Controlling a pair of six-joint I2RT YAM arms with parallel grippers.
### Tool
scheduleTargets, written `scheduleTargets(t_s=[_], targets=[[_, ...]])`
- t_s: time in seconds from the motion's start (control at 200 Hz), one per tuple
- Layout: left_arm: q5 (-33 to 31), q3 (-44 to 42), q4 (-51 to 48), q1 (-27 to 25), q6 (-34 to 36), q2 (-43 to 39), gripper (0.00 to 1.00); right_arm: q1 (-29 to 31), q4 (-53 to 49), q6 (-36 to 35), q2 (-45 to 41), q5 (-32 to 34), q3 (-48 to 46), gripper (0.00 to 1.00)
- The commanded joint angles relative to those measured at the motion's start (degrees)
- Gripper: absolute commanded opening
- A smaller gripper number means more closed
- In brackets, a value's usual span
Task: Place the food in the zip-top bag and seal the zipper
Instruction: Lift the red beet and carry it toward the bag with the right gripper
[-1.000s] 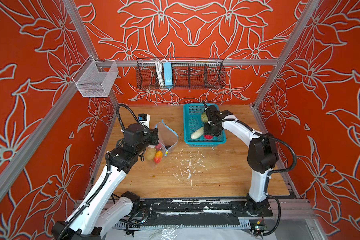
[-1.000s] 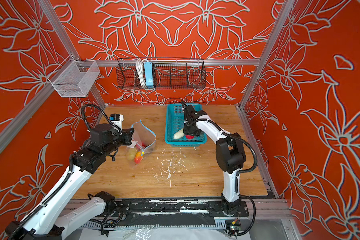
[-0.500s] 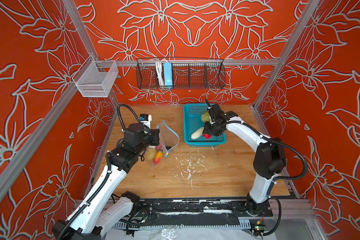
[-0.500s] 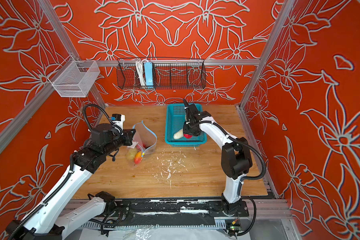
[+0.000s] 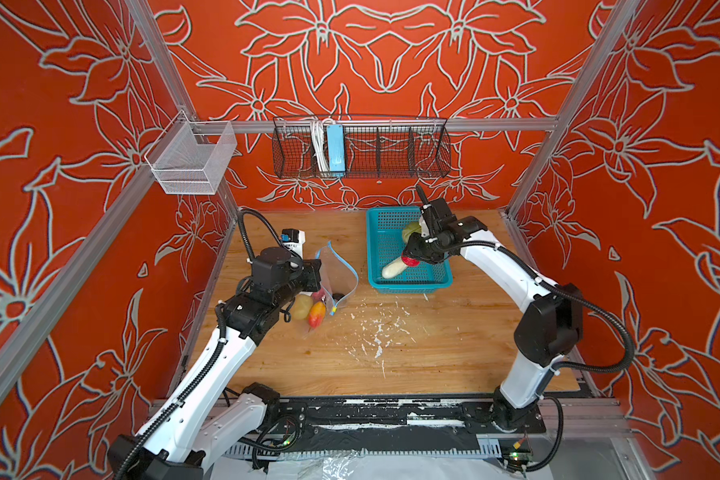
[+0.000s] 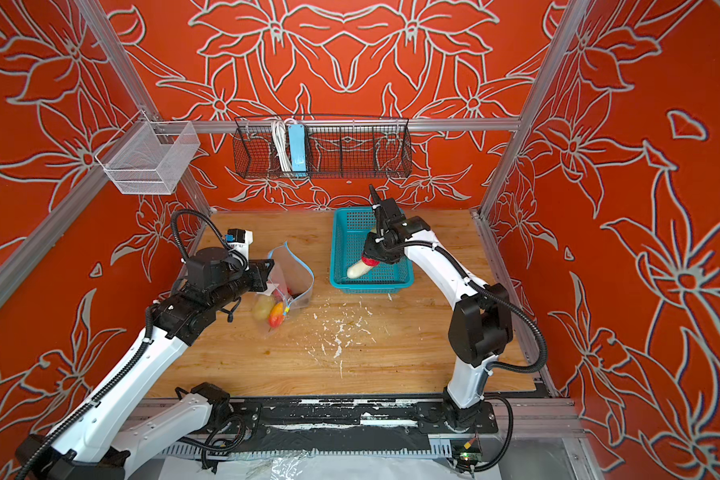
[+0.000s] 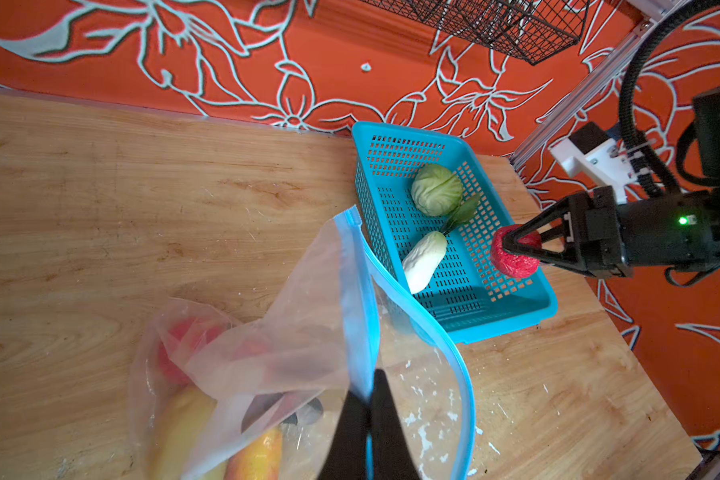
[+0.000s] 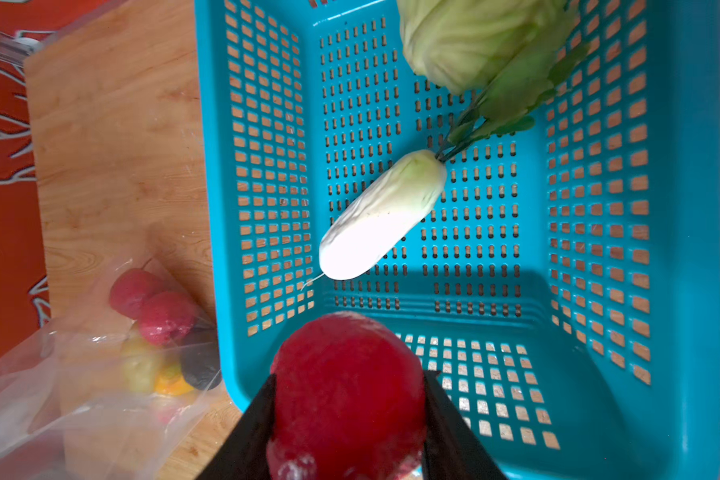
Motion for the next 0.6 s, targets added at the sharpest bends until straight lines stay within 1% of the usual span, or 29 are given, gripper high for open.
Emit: scheduleTargets(t_s=[0.0,0.25,0.475,0.596], targets=[[-0.9,-0.2,1.1,0.2,0.0,-1.1,0.0,0.3,-1.2,0.2,-2.4,-0.5,2.4,0.37],[-0.1,-1.8,3.5,0.2,-0.5,-0.5,0.0,0.7,2.6,1.8,-5.6,-2.2,2.1,0.36],[0.3,-1.2,2.8,0.1,0.4,-0.6,0.0,1.0,6.7,2.6,-7.5,-5.8,2.2,0.36],[1.8,-0.1,1.8,0.1,1.2,0.3,0.0,1.3,9.2,2.6,-7.6,-7.6,2.2,0.36]])
